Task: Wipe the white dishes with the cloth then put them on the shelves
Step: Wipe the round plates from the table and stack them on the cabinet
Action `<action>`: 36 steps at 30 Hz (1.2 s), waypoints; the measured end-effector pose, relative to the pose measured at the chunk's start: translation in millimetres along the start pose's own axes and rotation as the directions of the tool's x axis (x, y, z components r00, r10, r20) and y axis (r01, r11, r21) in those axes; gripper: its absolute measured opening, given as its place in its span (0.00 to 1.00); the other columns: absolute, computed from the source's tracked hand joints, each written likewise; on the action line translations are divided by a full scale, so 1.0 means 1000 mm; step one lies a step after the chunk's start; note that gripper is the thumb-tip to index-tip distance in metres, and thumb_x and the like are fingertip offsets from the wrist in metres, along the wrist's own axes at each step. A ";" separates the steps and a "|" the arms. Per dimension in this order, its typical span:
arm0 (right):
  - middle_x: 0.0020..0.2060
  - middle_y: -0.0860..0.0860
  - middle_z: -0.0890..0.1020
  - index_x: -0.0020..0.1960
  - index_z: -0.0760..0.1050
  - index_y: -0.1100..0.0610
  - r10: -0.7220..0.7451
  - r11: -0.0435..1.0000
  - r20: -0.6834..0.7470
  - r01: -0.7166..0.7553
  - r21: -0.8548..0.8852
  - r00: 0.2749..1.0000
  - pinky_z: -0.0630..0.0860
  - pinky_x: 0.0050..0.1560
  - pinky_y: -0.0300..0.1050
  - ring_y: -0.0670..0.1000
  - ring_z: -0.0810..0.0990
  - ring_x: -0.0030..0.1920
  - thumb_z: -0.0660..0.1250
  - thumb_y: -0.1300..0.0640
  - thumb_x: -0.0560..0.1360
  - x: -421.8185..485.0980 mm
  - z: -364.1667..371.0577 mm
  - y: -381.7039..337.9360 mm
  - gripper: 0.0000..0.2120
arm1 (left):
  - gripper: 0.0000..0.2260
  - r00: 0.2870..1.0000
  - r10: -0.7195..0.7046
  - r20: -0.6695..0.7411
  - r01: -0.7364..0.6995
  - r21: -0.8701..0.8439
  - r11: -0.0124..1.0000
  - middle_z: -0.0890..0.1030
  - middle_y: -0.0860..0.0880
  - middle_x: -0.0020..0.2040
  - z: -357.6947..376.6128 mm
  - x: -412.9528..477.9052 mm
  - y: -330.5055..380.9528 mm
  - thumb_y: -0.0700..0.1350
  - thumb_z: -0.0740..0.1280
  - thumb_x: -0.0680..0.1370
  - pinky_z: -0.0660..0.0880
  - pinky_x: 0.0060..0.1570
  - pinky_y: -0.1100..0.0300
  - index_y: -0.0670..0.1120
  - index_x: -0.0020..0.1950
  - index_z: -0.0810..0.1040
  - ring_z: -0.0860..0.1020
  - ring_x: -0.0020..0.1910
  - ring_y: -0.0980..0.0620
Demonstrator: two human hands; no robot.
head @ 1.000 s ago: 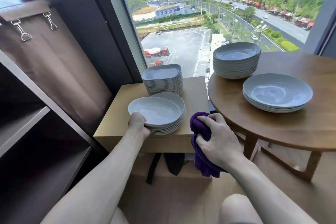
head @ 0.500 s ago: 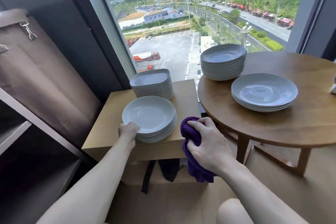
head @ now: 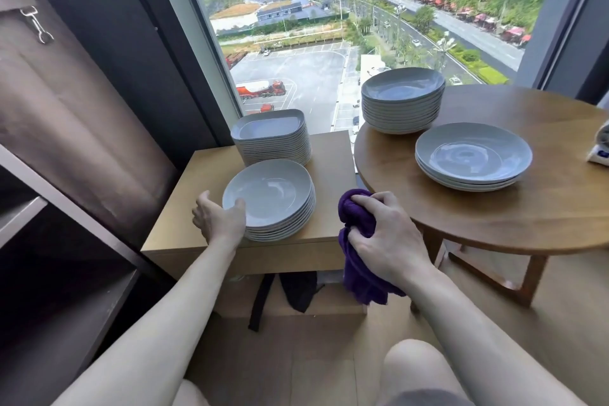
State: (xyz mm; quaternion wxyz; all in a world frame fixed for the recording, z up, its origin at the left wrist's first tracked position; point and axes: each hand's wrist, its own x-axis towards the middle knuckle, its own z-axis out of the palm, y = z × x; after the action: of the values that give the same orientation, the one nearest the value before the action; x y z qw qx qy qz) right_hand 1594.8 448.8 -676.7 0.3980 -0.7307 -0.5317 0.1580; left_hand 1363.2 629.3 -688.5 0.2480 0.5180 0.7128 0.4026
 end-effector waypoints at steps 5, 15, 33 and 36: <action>0.57 0.41 0.71 0.69 0.74 0.43 0.081 0.995 -0.082 -0.076 0.067 0.993 0.74 0.53 0.44 0.47 0.75 0.51 0.69 0.49 0.74 0.008 -0.020 0.008 0.23 | 0.15 0.976 0.162 0.146 -0.129 -0.216 0.968 0.77 0.51 0.58 0.013 -0.039 0.049 0.42 0.69 0.79 0.74 0.51 0.60 0.49 0.65 0.73 0.77 0.52 0.57; 0.57 0.50 0.75 0.66 0.78 0.48 0.397 0.902 -0.360 -0.286 0.324 0.844 0.68 0.56 0.35 0.47 0.75 0.52 0.71 0.55 0.74 0.015 -0.079 0.049 0.21 | 0.11 0.797 0.212 0.566 -0.009 -0.339 0.941 0.80 0.44 0.57 0.121 -0.136 0.139 0.40 0.67 0.81 0.79 0.42 0.56 0.44 0.63 0.74 0.83 0.44 0.49; 0.53 0.51 0.82 0.59 0.82 0.49 0.711 0.642 -0.361 -0.347 0.683 0.604 0.78 0.59 0.45 0.49 0.81 0.50 0.71 0.53 0.72 0.025 -0.107 0.088 0.16 | 0.18 0.675 -0.124 0.727 0.226 -0.044 0.973 0.75 0.47 0.28 0.253 -0.181 0.179 0.38 0.67 0.77 0.64 0.17 0.69 0.33 0.65 0.80 0.69 0.13 0.56; 0.53 0.51 0.82 0.57 0.82 0.49 0.713 0.631 -0.349 -0.340 0.698 0.608 0.79 0.58 0.47 0.49 0.82 0.49 0.70 0.53 0.71 0.023 -0.106 0.086 0.14 | 0.21 0.645 -0.139 0.752 0.259 -0.043 0.965 0.70 0.52 0.18 0.250 -0.183 0.183 0.37 0.65 0.76 0.60 0.17 0.69 0.33 0.69 0.75 0.64 0.12 0.57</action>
State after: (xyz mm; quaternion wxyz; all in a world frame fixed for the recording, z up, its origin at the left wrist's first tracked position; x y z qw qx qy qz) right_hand 1729.2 415.7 -670.0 0.6718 -0.7154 -0.0505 0.1851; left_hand 1717.0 562.3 -686.6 0.5965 0.5354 0.5707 0.1782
